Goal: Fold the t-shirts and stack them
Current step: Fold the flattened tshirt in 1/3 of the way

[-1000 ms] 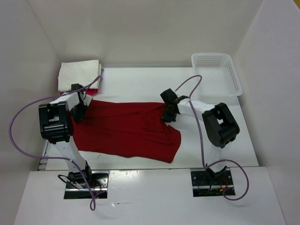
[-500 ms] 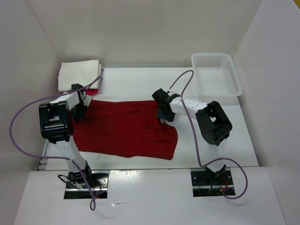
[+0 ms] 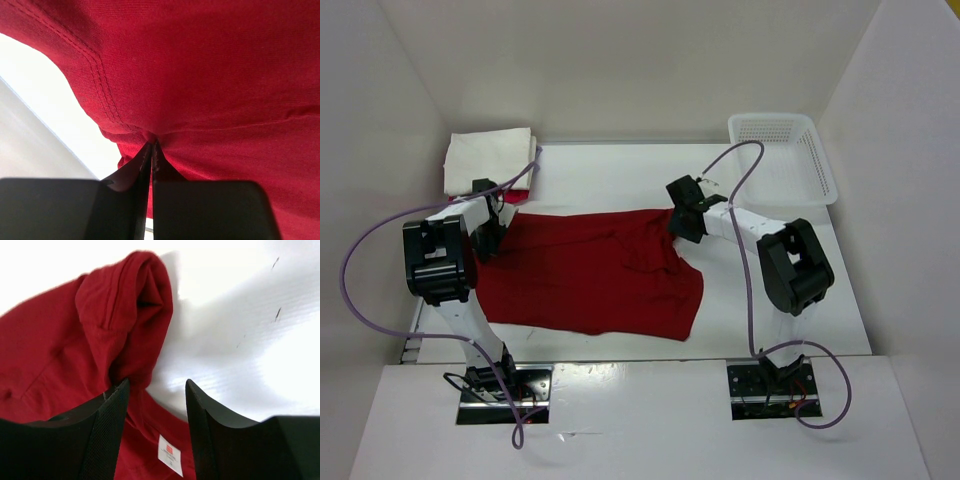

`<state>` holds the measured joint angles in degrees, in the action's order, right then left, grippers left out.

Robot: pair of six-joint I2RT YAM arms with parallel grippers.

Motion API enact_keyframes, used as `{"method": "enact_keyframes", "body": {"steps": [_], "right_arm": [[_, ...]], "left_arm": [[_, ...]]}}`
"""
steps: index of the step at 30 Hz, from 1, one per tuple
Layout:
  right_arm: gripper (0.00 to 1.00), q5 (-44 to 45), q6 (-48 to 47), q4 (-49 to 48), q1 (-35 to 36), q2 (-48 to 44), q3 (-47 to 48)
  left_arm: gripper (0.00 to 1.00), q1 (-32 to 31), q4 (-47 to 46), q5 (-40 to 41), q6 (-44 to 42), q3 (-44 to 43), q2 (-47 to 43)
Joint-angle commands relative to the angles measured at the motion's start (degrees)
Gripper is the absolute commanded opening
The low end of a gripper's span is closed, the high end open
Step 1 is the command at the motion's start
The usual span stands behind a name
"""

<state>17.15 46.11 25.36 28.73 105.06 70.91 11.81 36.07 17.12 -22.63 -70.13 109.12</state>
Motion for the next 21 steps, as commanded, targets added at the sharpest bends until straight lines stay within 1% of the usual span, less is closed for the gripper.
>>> {"method": "enact_keyframes", "body": {"steps": [1, 6, 8, 13, 15, 16, 17, 18, 20, 21], "right_arm": [[0.54, 0.2, -1.5, -5.2, -1.0, 0.5, 0.8], [0.54, -1.8, -1.5, -4.5, -2.9, 4.5, 3.2], [0.51, -2.7, -2.1, -5.1, -3.6, 5.2, 3.2], [0.43, -8.6, -3.2, -5.9, -4.1, 7.9, 4.3], [0.32, -10.3, -3.2, -6.6, -4.1, 8.7, 4.3], [0.24, -10.3, -3.2, -6.6, -4.1, 9.3, 4.3], [0.15, -10.3, -3.2, -6.6, -4.1, 9.3, 4.3], [0.00, -10.3, -3.2, -5.6, -4.7, 9.3, 4.3], [0.00, -7.1, -1.9, -4.0, -6.0, 8.2, 4.3], [0.00, -5.5, -1.4, -1.6, -6.8, 7.5, 4.3]], "left_arm": [[0.07, 0.8, 2.9, -1.0, -0.5, 1.9, 2.4], [0.07, 0.8, 2.9, -0.4, -0.5, 1.9, 2.4], [0.07, 0.8, 2.9, -0.4, -0.5, 1.9, 2.4], [0.08, 0.8, 2.9, -0.4, -0.5, 1.9, 2.9], [0.08, 0.8, 2.9, -0.4, -0.5, 1.9, 2.9], [0.08, 0.8, 2.9, -0.4, -0.5, 1.9, 2.9], [0.08, 0.8, 2.9, -0.4, -0.5, 1.9, 2.9], [0.08, 0.8, 2.9, -0.4, -0.5, 1.9, 2.9], [0.08, 0.8, 2.9, -0.4, -0.5, 1.9, 2.9], [0.08, 0.8, 2.9, -0.4, -0.5, 2.4, 2.9]]}}
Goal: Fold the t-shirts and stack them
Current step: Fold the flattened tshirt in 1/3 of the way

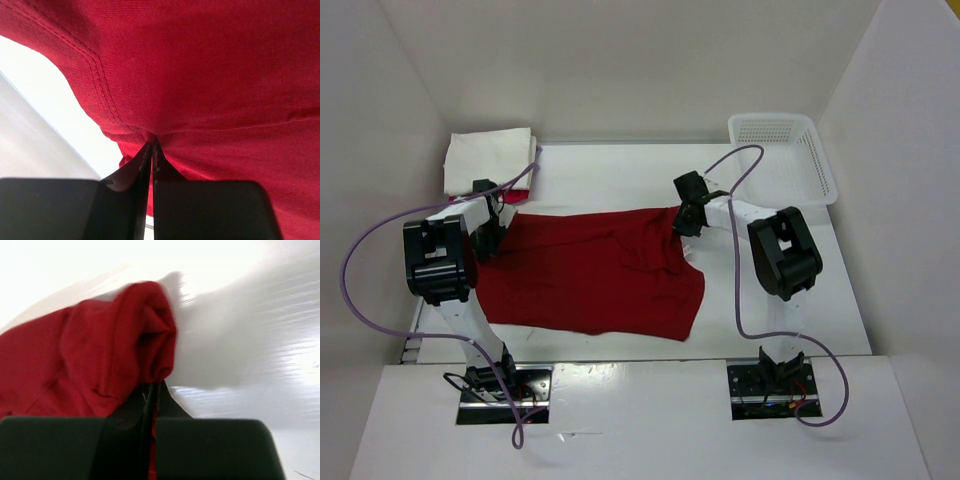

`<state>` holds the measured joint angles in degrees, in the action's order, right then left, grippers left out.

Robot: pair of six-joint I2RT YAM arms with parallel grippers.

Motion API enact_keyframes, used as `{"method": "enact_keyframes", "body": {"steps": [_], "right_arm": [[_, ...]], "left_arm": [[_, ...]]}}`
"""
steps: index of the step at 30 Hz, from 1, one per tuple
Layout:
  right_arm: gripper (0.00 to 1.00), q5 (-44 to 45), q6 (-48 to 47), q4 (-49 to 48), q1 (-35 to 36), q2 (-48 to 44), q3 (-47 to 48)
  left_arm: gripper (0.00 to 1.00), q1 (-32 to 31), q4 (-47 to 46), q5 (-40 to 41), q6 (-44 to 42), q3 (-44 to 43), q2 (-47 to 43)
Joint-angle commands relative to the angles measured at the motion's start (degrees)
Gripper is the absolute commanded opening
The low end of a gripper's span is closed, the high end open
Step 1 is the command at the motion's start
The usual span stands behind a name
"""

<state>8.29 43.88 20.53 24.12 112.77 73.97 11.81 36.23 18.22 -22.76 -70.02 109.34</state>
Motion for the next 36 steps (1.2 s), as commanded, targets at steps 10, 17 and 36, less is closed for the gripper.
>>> {"method": "enact_keyframes", "body": {"steps": [10, 17, 36], "right_arm": [[0.07, 26.9, -0.6, 21.6, -1.3, -1.2, 14.9], [0.28, 29.1, -0.7, 26.0, 2.1, 5.1, 19.3], [0.59, 3.8, 12.9, 16.1, 1.0, -19.5, -19.6]], "left_arm": [[0.06, 0.8, 2.8, -3.5, -0.4, 1.7, 2.7], [0.06, 0.8, 3.3, -4.5, -0.4, 1.7, 2.7], [0.31, 0.8, 4.4, -6.7, 0.7, -1.3, -1.7]]}}
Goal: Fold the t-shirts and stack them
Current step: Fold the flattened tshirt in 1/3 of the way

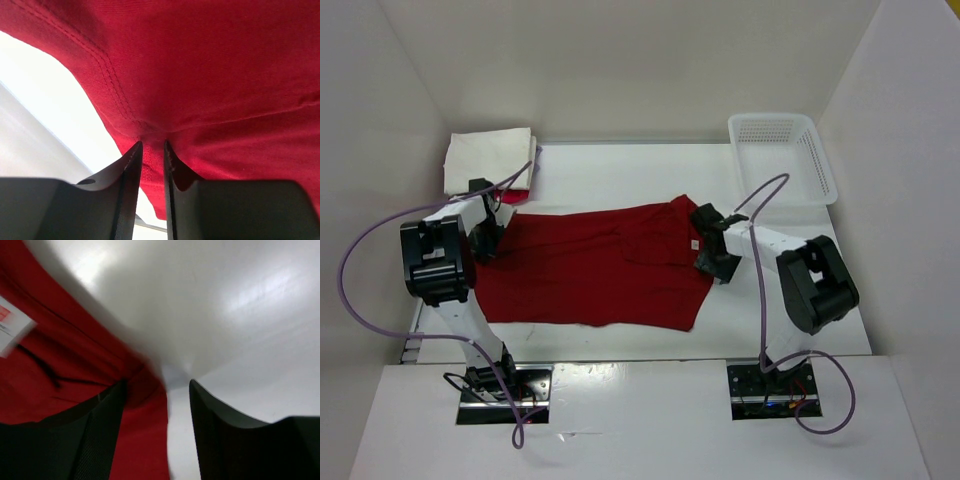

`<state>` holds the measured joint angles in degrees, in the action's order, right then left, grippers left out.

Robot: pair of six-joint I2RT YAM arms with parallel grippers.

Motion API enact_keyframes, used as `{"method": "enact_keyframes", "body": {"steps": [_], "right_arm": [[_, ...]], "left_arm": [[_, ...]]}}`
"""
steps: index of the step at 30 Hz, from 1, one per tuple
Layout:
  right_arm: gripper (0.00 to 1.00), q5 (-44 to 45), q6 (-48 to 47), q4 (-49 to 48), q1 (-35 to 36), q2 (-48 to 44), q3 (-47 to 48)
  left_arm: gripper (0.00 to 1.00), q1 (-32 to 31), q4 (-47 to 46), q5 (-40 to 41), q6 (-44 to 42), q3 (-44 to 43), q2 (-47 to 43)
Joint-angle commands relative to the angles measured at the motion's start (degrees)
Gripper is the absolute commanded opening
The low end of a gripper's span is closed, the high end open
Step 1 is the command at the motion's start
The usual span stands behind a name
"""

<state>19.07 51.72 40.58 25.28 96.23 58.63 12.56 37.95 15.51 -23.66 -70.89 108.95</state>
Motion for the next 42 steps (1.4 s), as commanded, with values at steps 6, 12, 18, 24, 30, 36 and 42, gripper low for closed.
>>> {"method": "enact_keyframes", "body": {"steps": [6, 12, 18, 24, 30, 36, 42], "right_arm": [[0.61, -10.4, 7.3, -5.0, -0.7, -5.7, -10.5], [0.36, -15.4, 8.8, -8.0, -1.7, -7.9, -15.9], [0.00, -8.4, 13.9, 1.0, -3.0, -13.9, -15.3], [0.66, -3.2, 16.2, 6.7, -4.0, -21.2, -15.9], [0.70, -0.2, 15.7, 8.0, -5.1, -20.7, -11.4], [0.74, -5.2, 13.7, 7.4, -4.5, -20.1, -10.5], [0.83, -14.6, 15.7, 1.3, -4.5, -14.5, -18.3]], "left_arm": [[0.33, 0.0, 2.7, -3.4, 1.6, -0.4, -4.0], [0.41, 0.0, 3.4, -2.9, -0.1, -3.3, -7.6], [0.46, 0.5, 5.5, -5.4, -0.1, -6.5, -10.6], [0.49, 0.5, 5.5, -8.6, -0.6, -10.0, -7.0], [0.49, 0.5, 4.3, -9.2, -1.1, -11.1, -2.7], [0.54, 1.1, 0.8, -7.2, -1.1, -5.5, -0.2], [0.54, 1.1, -2.8, -6.6, 0.5, -1.4, 1.1]]}}
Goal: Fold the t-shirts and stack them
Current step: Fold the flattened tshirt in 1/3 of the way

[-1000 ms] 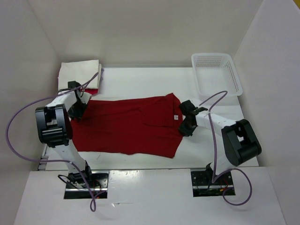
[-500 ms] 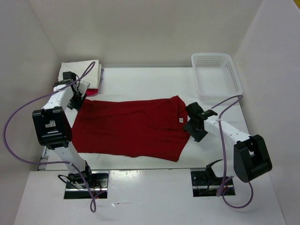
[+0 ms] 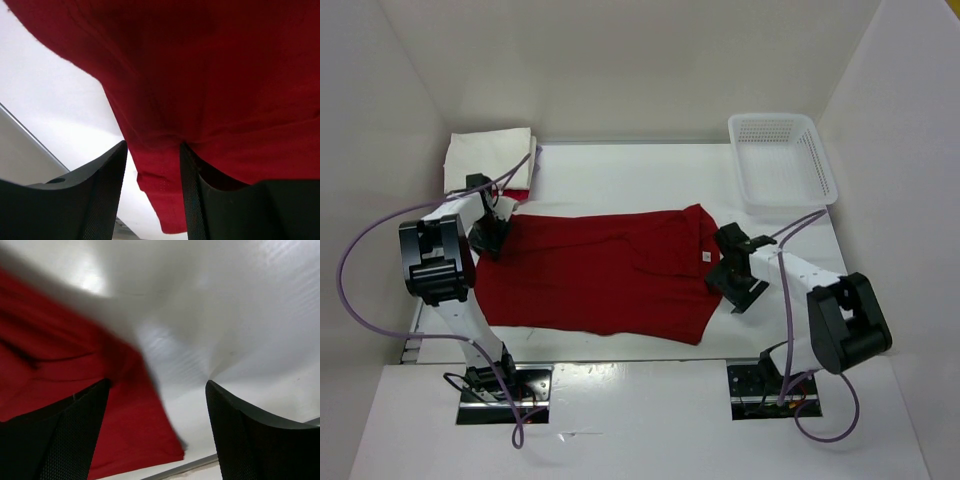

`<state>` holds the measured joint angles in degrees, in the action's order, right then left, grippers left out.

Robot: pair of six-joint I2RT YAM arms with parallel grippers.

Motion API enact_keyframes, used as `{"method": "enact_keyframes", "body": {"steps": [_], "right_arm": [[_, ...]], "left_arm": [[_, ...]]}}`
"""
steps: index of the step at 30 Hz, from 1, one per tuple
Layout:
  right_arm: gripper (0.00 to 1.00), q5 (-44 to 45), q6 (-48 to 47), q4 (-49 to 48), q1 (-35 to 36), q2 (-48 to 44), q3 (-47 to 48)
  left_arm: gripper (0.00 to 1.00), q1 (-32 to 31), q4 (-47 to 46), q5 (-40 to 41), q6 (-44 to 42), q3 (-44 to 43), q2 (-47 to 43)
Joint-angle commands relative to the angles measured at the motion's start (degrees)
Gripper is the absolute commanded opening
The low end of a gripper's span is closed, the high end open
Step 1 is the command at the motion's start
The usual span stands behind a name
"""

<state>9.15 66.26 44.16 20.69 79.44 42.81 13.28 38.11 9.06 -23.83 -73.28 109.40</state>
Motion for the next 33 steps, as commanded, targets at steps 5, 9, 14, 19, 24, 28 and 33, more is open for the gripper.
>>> {"method": "enact_keyframes", "body": {"steps": [5, 9, 14, 19, 24, 28, 33], "right_arm": [[0.43, -5.2, 0.6, -3.0, -0.5, 6.3, -1.1], [0.00, -4.5, 1.9, 0.3, -4.7, 3.3, -3.2], [0.09, -0.3, 7.0, 5.4, -6.1, -8.6, -3.1], [0.68, 1.8, 5.4, 8.0, -8.0, -10.0, -0.3], [0.68, 5.3, 4.3, 10.1, -6.1, -8.1, 4.7], [0.65, 2.4, -1.6, -0.2, -3.8, -7.1, 8.6], [0.44, -1.4, -8.1, -4.9, -2.1, 0.0, 12.6]], "left_arm": [[0.54, 0.3, -3.7, -1.4, 1.2, -0.4, 2.5], [0.59, 0.3, -2.3, -2.1, 0.0, -1.4, 1.5], [0.92, 0.3, 3.7, -7.5, -1.1, -4.9, -1.0], [1.00, 0.3, 6.5, -10.2, -1.7, -7.1, -1.6], [1.00, 0.3, 9.1, -13.3, -3.7, -12.3, -2.3], [1.00, 0.3, 9.1, -15.7, -7.7, -12.9, -3.4], [0.92, -0.8, 8.6, -10.0, -8.4, -8.6, -2.9]]}}
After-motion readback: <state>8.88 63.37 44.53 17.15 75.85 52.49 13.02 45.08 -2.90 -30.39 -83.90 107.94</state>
